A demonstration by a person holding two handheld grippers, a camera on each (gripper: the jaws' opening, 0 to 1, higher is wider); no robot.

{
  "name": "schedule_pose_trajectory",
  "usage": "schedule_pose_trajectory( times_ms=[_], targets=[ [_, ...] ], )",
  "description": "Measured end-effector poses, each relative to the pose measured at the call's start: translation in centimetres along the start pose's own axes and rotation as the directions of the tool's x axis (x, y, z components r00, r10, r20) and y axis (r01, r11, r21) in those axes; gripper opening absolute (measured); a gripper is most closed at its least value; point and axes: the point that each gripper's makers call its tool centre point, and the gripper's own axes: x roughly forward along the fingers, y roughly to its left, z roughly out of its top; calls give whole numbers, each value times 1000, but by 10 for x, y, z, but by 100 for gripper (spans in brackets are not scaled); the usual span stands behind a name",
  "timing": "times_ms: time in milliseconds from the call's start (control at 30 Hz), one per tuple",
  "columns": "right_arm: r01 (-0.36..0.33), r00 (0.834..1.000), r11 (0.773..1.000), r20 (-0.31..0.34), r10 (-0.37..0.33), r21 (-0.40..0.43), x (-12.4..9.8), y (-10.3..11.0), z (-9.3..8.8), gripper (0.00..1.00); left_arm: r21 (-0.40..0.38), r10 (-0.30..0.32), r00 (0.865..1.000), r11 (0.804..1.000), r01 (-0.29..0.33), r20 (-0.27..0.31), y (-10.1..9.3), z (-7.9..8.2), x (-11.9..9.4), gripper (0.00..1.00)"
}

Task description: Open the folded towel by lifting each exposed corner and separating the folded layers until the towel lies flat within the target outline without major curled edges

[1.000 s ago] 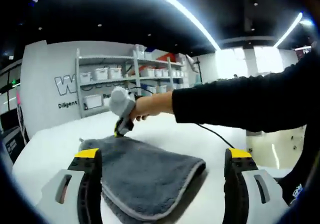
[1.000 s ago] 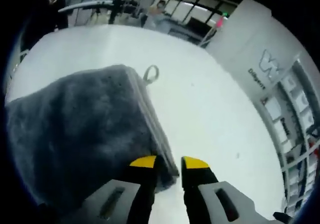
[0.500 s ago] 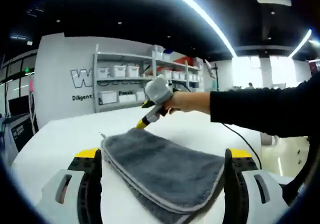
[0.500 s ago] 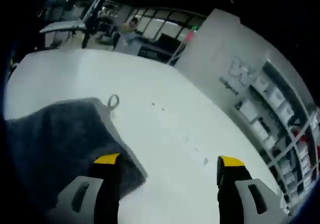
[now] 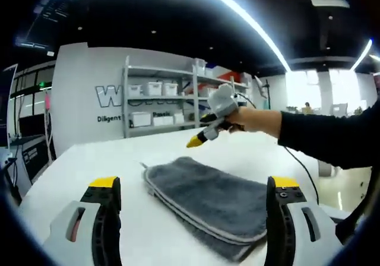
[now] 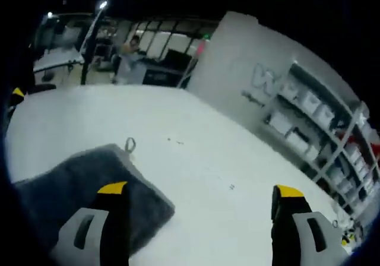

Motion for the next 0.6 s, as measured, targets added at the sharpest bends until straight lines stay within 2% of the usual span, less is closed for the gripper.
schedule_pose_trajectory(
  times_ms=[100, 167, 233, 367, 600],
  targets=[
    [57, 998, 997, 34, -59, 45, -22, -6, 1, 99, -1, 8, 1000, 1000, -8, 8, 5, 3, -4, 100],
    [85, 996, 996, 26, -86, 33, -37, -7, -3, 99, -3, 11, 1000, 1000, -11, 12, 7, 4, -6, 100],
    [109, 992, 992, 61, -113, 64, -53, -9, 1, 99, -1, 18, 1000, 1000, -18, 10, 10, 4, -7, 100],
    [128, 985, 987, 101, -137, 93, -82, -8, 1, 100, -4, 27, 1000, 1000, -27, 15, 13, 7, -9, 100],
    [105, 982, 988, 148, -121, 111, -119, 5, -7, 99, 4, 37, 999, 999, -37, 11, 14, 9, -11, 100]
  ],
)
